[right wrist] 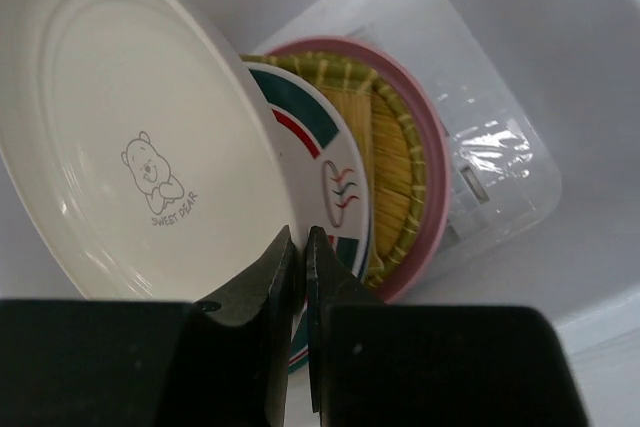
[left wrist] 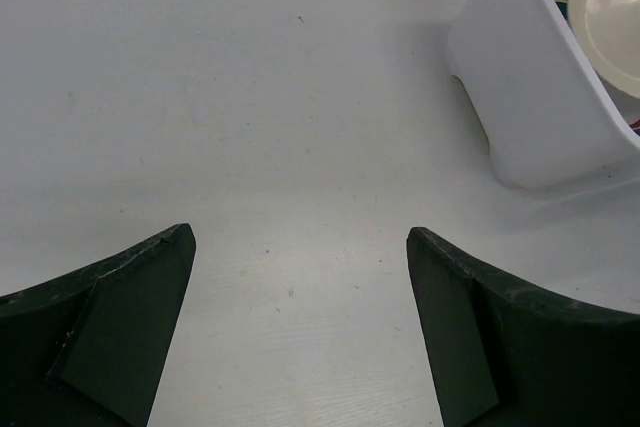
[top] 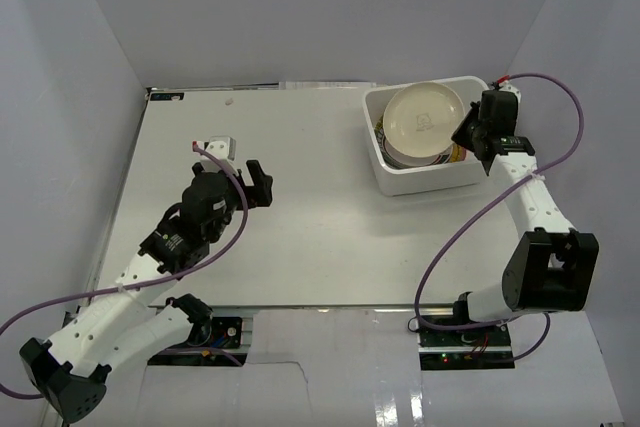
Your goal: Place the plates into the plastic bin on the countertop
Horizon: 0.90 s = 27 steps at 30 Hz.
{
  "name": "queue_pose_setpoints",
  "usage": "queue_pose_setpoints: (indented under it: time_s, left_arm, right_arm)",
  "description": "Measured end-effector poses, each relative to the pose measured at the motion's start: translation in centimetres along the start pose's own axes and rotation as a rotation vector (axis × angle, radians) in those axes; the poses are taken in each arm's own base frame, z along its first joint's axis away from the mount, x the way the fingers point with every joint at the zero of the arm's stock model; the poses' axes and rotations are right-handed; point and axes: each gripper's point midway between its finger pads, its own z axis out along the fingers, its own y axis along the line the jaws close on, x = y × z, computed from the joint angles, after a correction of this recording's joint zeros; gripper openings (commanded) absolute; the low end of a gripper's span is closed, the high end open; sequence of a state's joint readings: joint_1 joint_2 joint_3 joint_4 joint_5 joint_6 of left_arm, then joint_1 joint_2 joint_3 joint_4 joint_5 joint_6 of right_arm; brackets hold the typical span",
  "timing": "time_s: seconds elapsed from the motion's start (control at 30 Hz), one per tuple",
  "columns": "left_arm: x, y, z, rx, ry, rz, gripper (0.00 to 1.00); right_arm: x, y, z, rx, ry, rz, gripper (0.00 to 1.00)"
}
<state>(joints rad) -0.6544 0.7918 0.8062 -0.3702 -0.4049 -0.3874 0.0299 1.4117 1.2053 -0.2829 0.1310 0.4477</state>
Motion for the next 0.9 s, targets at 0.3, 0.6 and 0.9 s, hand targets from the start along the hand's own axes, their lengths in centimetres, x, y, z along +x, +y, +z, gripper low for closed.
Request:
queue_pose_setpoints:
  time_s: [0.3,0.6,0.9]
  left_arm:
    - [1.1,-0.8,0.5,0.039,0.039,0.013,0.98]
    - [0.3,-2.5,-0.1,0.128,0.041,-0.019,0.98]
    - [-9.2,-6.0,-6.1,0.332,-0.174,-0.145,0.98]
  right_arm:
    - [2.1,-1.8,1.0,-0.017,0.068,0.021,0.90]
    - [-4.9,4.1,-9.1,-0.298,-0.176,0.013,0.90]
    - [-5.0,8.7,-28.9,-0.772,-0.571,-0.108,0.90]
